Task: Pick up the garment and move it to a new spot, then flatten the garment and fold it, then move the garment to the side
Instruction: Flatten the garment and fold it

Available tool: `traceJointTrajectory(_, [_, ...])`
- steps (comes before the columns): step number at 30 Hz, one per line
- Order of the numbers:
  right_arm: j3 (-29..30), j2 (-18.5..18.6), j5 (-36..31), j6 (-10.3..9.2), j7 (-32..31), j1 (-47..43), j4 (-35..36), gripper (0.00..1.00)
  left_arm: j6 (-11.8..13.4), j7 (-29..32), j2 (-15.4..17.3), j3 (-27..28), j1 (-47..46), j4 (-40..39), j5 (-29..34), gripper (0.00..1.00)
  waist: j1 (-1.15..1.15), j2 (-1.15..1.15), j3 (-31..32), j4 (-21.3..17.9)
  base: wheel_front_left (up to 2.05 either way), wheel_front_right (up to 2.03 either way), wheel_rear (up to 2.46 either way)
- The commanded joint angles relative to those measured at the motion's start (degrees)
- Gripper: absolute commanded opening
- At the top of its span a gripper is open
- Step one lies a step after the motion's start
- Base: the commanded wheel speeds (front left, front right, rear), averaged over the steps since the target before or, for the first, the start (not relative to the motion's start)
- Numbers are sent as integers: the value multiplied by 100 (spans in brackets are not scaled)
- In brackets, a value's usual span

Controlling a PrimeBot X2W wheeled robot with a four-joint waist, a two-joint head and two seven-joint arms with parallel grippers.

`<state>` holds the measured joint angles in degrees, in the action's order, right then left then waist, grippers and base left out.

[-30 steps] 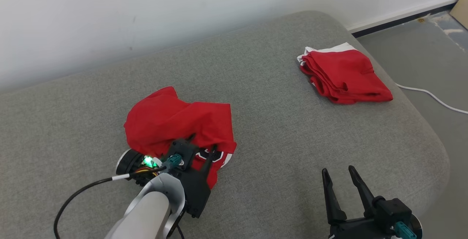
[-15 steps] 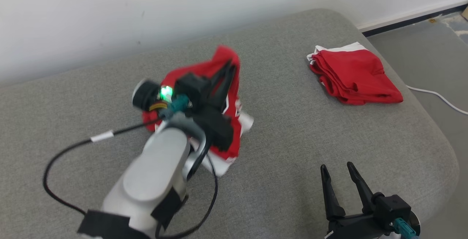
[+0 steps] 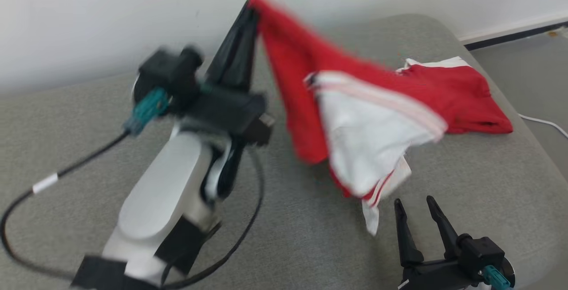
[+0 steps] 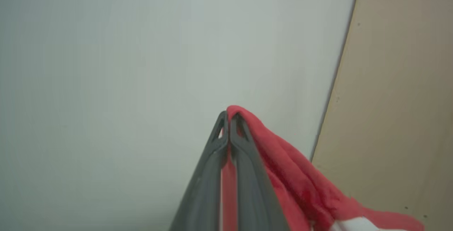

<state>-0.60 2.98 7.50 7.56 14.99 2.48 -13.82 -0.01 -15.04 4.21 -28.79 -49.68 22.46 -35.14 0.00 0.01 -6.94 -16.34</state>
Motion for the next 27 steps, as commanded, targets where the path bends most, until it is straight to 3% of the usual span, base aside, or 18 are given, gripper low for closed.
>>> traceJointTrajectory(1, [4, -21, 29, -13, 24, -40, 14, 100, 87, -15, 179, 107, 396, 135, 48, 0, 0, -1, -46, 206, 0, 0, 0])
traceJointTrajectory(8, [-37, -20, -61, -13, 25, 58, 45, 100, 330, -8, 636, 312, 1573, 1377, -43, 0, 0, -1, -136, 613, 0, 0, 0])
traceJointTrajectory(14, [-38, -19, -85, -13, 25, 98, 50, 100, 417, -18, 674, 524, 1668, 1943, -95, 2, 0, -1, -164, 776, 0, 0, 0])
traceJointTrajectory(15, [-36, -19, -93, -13, 25, 96, 49, 100, 412, -18, 670, 544, 1659, 1979, -68, 36, 0, -1, -165, 797, 0, 0, 0])
traceJointTrajectory(16, [-35, -19, -102, -13, 25, 90, 45, 100, 406, -19, 668, 598, 1650, 1978, -41, 100, 0, -1, -161, 817, 0, 0, 0])
traceJointTrajectory(23, [-48, -20, -107, -13, 25, 17, -4, 100, 427, -17, 705, 765, 1942, 2186, -37, 100, 0, -1, -47, 842, 0, 0, 0])
traceJointTrajectory(27, [-59, -20, -89, -13, 25, -25, -11, 100, 582, -16, 805, 783, 2243, 1909, 155, 100, 0, -1, 20, 813, 0, 0, 0])
